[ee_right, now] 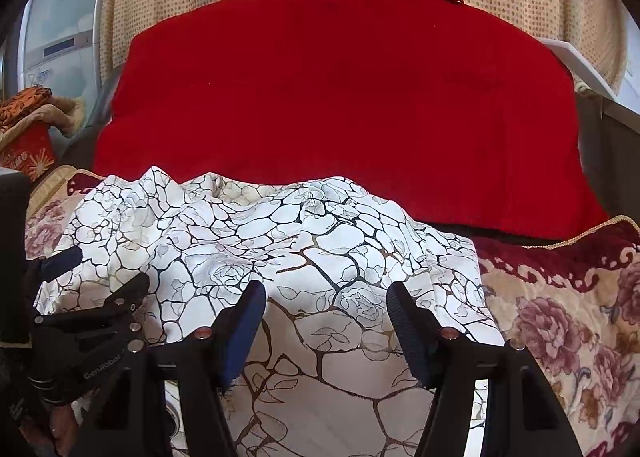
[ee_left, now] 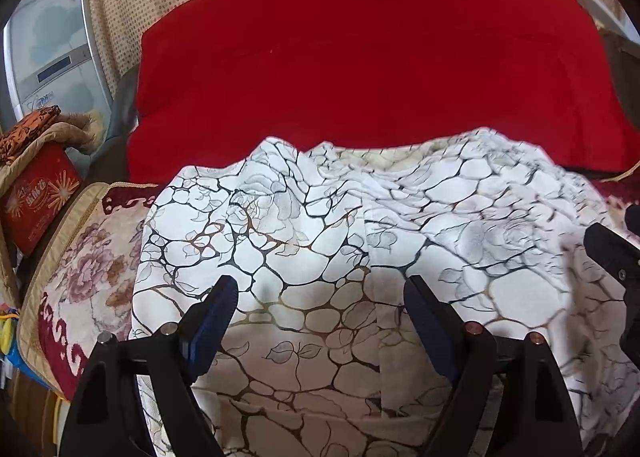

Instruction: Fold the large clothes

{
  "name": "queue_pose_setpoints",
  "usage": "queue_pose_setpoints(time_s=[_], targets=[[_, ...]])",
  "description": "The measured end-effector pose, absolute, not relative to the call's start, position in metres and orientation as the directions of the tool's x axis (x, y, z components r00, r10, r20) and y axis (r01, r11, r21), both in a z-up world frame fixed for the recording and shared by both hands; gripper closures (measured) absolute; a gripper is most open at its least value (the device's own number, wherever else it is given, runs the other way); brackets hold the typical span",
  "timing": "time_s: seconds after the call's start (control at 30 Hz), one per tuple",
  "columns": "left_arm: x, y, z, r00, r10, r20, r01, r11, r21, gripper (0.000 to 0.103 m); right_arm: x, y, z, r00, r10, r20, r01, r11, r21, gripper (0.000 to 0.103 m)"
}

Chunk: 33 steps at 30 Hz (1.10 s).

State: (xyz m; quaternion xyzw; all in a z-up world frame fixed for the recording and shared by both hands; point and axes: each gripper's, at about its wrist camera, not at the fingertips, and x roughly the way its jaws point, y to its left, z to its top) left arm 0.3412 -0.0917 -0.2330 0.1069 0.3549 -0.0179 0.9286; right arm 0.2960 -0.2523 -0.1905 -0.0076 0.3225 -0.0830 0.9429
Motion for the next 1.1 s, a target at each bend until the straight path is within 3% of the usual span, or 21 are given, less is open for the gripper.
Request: queue_pose_setpoints(time_s=[0.2,0.4,0.6,0.77,0.9,1.1], targets=[[0.369,-0.090,-0.261,0.612,0.048,-0.789,0.128,0.979,0.159,0.018,0.332,-0.276,-0.233,0.627,-0.025,-0.779,0.158,0.983,0.096,0.036],[0.354,-0.059,-0.231,0.650,0.017,-0.760,0.101,0.989,0.108,0.018,0.318,-0.289,-0.216,0.675,0.033,-0.737,0.170,0.965,0.199,0.036],[0.338,0.012,-0.206,0.684,0.108,-0.721,-0.056,0.994,0.095,0.018,0.297,-0.302,-0.204,0.707,-0.020,-0.707,0.215,0.958,0.189,0.036],[0.329,0.059,-0.221,0.622,0.184,-0.761,-0.154,0.982,0.111,0.018,0.304,-0.310,-0.225,0.633,-0.004,-0.774,0.213,0.962,0.169,0.037],[0.333,0.082,-0.245,0.542,0.186,-0.820,-0.173,0.979,0.108,0.018,0.293,-0.312,-0.211,0.669,0.007,-0.744,0.222,0.952,0.209,0.037],[0.299,0.118,-0.226,0.615,0.161,-0.772,-0.228,0.973,0.021,0.018,0.266,-0.308,-0.187,0.731,0.016,-0.682,0.200,0.951,0.236,0.037]])
